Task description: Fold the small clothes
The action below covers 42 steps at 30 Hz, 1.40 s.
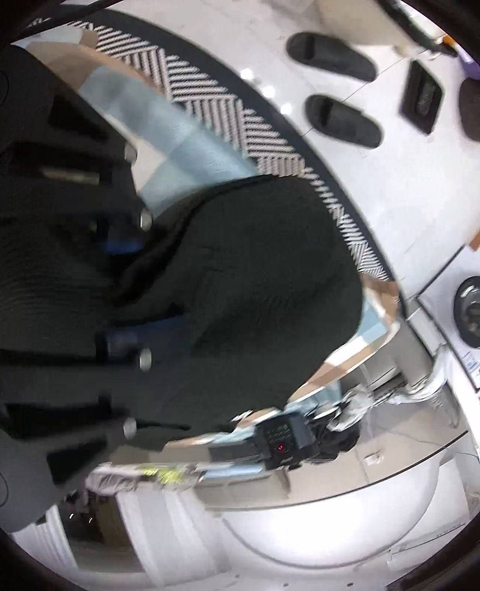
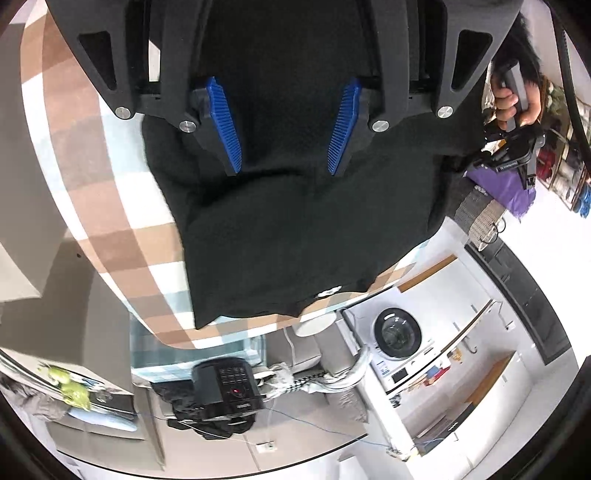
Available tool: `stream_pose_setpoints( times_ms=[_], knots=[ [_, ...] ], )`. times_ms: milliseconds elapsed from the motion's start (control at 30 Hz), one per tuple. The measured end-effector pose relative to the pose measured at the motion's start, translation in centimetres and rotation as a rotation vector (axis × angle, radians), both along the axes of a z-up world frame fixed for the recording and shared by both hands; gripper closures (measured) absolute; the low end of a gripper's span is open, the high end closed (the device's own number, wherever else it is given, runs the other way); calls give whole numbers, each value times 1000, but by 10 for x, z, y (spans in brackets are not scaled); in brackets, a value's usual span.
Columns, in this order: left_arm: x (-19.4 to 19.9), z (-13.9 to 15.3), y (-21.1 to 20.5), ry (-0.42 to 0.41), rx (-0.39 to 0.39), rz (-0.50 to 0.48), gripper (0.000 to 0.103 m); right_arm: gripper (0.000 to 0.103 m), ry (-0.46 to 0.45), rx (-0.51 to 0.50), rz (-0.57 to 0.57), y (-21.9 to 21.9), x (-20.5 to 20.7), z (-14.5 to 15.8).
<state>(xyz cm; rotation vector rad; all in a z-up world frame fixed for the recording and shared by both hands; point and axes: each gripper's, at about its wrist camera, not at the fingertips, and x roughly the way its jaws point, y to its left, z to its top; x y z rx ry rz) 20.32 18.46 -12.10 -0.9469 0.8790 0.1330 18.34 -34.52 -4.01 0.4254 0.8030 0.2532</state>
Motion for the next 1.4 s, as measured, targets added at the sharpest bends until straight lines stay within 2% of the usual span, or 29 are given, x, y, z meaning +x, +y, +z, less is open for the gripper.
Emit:
stream_pose_setpoints(
  times_ms=[100,167,267,333,433,533,600,633,667,700,733,767,833,933,967,1133,1200,1300,1400],
  knots=[
    [9,21,-6,-34,133,18,97,53,5,7,-6,-4,-3,-4],
    [23,43,-15,-51,227,1,98,53,-2,3,12,-2,-4,-5],
    [49,77,-35,-88,326,-40,99,53,-8,21,33,0,-5,-4],
    [68,101,-59,-127,388,-95,99,53,-14,18,44,3,-4,-2],
    [106,124,-118,-178,437,-268,99,53,-16,16,45,5,-5,1],
    [130,117,-168,-182,402,-421,97,53,-20,8,43,5,-6,2],
    [140,100,-200,-122,366,-514,89,52,-13,4,33,5,-6,1],
    [142,89,-209,-88,338,-542,77,52,-8,4,30,4,-6,0],
    [142,83,-212,-73,319,-555,71,52,-3,4,26,3,-6,-1],
    [136,79,-212,-81,310,-551,69,52,-1,2,23,2,-6,-2],
    [131,79,-209,-93,311,-538,62,52,0,0,20,2,-7,-3],
    [125,80,-205,-100,322,-521,51,52,2,1,15,0,-7,-4],
    [117,84,-191,-121,327,-474,44,52,6,7,10,-2,-6,-6],
    [106,77,-166,-110,341,-424,44,51,15,9,1,-5,-5,-9],
    [91,76,-156,-110,336,-410,44,51,17,10,-2,-5,-5,-10],
    [86,61,-123,-113,284,-341,44,51,18,13,-5,-6,-9,-8],
    [99,54,-117,-125,249,-320,44,50,16,14,-3,-6,-11,-7],
    [119,32,-116,-94,175,-285,44,48,22,20,2,-6,-16,-7],
    [137,10,-120,-55,166,-260,45,48,27,21,16,-4,-16,-10]
  ],
)
